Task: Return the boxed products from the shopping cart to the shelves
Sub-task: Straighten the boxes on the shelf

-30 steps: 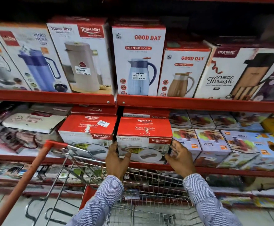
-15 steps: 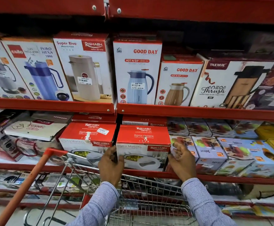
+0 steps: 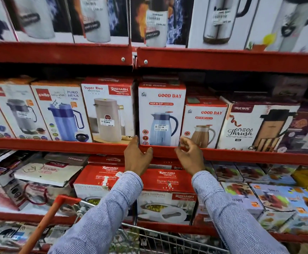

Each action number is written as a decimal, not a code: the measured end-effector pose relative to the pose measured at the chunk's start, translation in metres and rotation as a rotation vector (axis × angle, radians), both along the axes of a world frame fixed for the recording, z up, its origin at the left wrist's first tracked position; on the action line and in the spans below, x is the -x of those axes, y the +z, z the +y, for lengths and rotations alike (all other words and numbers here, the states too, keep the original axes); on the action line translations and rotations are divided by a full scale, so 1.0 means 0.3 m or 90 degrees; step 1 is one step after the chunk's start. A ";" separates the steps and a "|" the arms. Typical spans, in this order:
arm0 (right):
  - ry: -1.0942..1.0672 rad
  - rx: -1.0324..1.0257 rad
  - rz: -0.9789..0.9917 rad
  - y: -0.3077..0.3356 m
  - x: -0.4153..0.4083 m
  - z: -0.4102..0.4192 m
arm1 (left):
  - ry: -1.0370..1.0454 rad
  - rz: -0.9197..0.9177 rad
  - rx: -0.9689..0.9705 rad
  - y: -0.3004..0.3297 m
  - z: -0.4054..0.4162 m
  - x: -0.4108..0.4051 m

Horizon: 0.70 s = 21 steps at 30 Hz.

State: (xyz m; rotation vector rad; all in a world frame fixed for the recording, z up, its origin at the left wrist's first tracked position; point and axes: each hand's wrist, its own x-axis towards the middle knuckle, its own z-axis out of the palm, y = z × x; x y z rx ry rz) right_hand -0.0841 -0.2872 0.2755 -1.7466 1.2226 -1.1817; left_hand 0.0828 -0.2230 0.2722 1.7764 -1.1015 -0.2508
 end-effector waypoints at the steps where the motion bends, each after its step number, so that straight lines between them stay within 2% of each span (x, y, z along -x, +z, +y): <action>1: -0.005 0.001 0.002 -0.002 -0.004 -0.004 | -0.004 -0.011 -0.006 -0.001 -0.009 -0.005; 10: 0.008 -0.021 -0.013 -0.013 -0.004 -0.012 | -0.009 0.024 -0.006 0.010 -0.011 -0.011; 21: 0.036 -0.056 -0.050 -0.018 -0.001 -0.014 | -0.013 0.001 0.029 0.002 -0.001 -0.019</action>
